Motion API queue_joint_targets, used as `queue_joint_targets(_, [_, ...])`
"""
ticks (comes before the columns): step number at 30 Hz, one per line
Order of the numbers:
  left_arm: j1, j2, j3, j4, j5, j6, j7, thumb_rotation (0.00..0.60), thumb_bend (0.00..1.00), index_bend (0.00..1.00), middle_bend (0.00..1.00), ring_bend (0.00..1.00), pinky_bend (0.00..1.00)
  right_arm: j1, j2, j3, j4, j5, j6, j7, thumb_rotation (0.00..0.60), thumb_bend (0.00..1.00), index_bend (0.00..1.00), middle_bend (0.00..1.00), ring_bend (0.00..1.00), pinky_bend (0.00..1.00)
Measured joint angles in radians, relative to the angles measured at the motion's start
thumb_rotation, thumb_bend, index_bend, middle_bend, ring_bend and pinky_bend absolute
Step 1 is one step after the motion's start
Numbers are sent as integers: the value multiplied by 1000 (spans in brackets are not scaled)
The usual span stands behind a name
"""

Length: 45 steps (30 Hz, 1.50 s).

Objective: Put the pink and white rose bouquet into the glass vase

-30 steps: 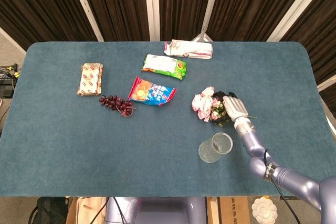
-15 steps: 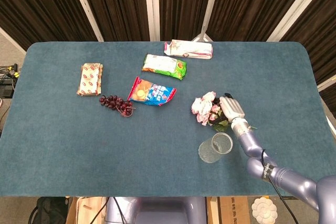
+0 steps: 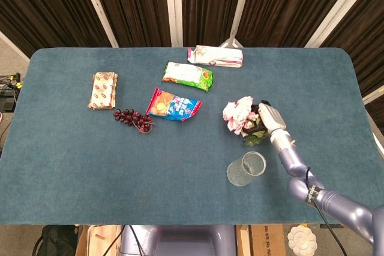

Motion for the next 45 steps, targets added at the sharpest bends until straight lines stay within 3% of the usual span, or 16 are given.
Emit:
queue_joint_targets(14, [0, -1, -1, 2, 4, 2, -7, 600, 188, 97, 0, 0, 0, -94, 229, 123, -24, -122, -15, 399, 600, 215, 569, 499, 514, 38])
queue_joint_targets(22, [1, 3, 5, 2, 15, 0, -18, 600, 188, 97, 0, 0, 0, -212, 452, 214, -163, -171, 32, 692, 600, 215, 569, 501, 514, 38])
queue_joint_targets(27, [1, 3, 8, 0, 18, -4, -19, 600, 188, 97, 0, 0, 0, -303, 616, 295, -308, -164, 70, 885, 600, 215, 569, 506, 514, 37])
queue_joint_targets(32, [-1, 3, 12, -1, 23, -8, -15, 600, 188, 97, 0, 0, 0, -370, 728, 353, -484, -96, 121, 925, 600, 216, 571, 509, 514, 38])
queue_joint_targets(41, [-5, 3, 11, 2, 19, -17, -14, 600, 188, 97, 0, 0, 0, -400, 824, 414, -819, 74, 205, 855, 600, 215, 573, 515, 522, 38])
queue_joint_targets(45, [-5, 5, 11, 4, 16, -19, -22, 600, 188, 97, 0, 0, 0, -380, 845, 435, -918, 160, 226, 822, 600, 216, 582, 523, 532, 38])
